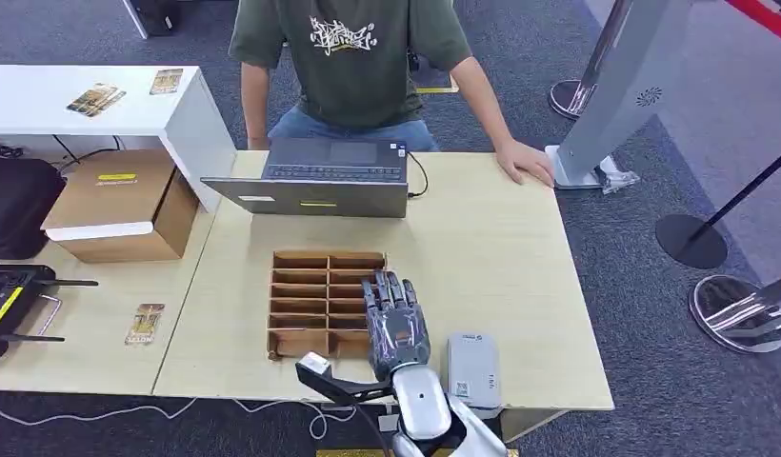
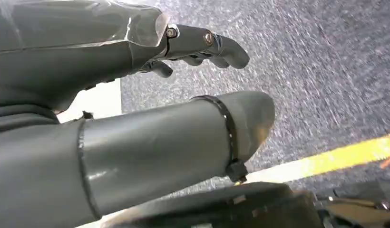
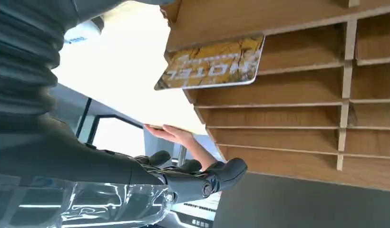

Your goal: Pass the card to the sensor for recognition and then transmit it.

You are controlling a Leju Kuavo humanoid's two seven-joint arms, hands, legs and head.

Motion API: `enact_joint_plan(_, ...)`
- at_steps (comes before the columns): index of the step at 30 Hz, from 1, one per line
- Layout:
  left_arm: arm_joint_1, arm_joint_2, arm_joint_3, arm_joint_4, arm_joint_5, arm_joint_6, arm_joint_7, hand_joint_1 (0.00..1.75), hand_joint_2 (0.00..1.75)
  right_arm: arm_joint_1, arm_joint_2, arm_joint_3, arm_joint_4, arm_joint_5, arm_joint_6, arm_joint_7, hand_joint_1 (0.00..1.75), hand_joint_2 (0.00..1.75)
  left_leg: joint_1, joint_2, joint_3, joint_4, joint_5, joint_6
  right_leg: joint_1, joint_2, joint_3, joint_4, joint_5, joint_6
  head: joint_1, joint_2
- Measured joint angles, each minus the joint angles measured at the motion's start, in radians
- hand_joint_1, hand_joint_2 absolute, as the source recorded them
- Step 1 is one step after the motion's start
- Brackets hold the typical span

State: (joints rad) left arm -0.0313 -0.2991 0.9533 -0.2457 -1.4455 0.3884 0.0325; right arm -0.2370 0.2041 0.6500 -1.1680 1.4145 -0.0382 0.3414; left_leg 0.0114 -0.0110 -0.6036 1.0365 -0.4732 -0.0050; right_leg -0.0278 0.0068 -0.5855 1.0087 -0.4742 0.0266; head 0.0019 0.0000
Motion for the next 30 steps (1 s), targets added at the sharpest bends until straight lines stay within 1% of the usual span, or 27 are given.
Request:
enact_joint_plan(16,0.000,0.001,0.005,0.000,0.014,-0.010,-0.008,0.00,0.00,0.002,0.000,0.005,-0.025,0.003,0.020,-0.005,0.00,1.75,0.000,0.000,0.000,0.000,0.000,0.000,0.000,0.000,0.000,0.000,0.000,0.000,0.000,0.000)
enact_joint_plan(17,0.000,0.001,0.005,0.000,0.015,-0.010,-0.008,0.00,0.00,0.002,0.000,0.005,-0.024,0.002,0.020,-0.006,0.07,1.75,0.000,0.000,0.000,0.000,0.000,0.000,0.000,0.000,0.000,0.000,0.000,0.000,0.000,0.000)
enact_joint_plan(18,0.000,0.001,0.005,0.000,0.015,-0.010,-0.008,0.00,0.00,0.002,0.000,0.005,-0.022,0.001,0.021,-0.006,0.54,1.75,0.000,0.000,0.000,0.000,0.000,0.000,0.000,0.000,0.000,0.000,0.000,0.000,0.000,0.000)
enact_joint_plan(19,0.000,0.001,0.006,0.000,0.015,-0.010,-0.008,0.00,0.00,0.002,0.000,0.006,-0.021,0.000,0.021,-0.006,1.40,1.75,0.000,0.000,0.000,0.000,0.000,0.000,0.000,0.000,0.000,0.000,0.000,0.000,0.000,0.000)
enact_joint_plan(20,0.000,0.001,0.006,0.000,0.015,-0.010,-0.008,0.00,0.00,0.002,0.000,0.006,-0.019,-0.001,0.021,-0.006,1.75,1.75,0.000,0.000,0.000,0.000,0.000,0.000,0.000,0.000,0.000,0.000,0.000,0.000,0.000,0.000)
enact_joint_plan(30,0.000,0.000,0.006,0.000,0.016,-0.008,-0.008,0.00,0.00,0.002,0.002,0.006,-0.017,-0.003,0.025,-0.006,1.75,1.75,0.000,0.000,0.000,0.000,0.000,0.000,0.000,0.000,0.000,0.000,0.000,0.000,0.000,0.000)
